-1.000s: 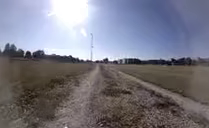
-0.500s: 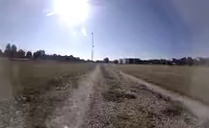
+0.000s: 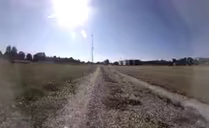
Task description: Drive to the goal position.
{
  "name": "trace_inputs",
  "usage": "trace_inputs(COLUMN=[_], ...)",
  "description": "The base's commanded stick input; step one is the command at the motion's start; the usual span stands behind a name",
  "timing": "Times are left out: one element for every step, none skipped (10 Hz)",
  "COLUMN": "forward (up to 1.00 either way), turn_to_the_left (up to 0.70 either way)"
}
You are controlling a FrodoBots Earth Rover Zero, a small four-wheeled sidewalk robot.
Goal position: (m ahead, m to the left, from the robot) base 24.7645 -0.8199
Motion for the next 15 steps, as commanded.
trace_inputs(forward=[0.50,0.50,0.50,0.50,0.50,0.50,0.50,0.50,0.50,0.50,0.50,0.50,0.50,0.50,0.50], turn_to_the_left=[0.00,0.00,0.00,0.00,0.00,0.00,0.00,0.00,0.00,0.00,0.00,0.00,0.00,0.00,0.00])
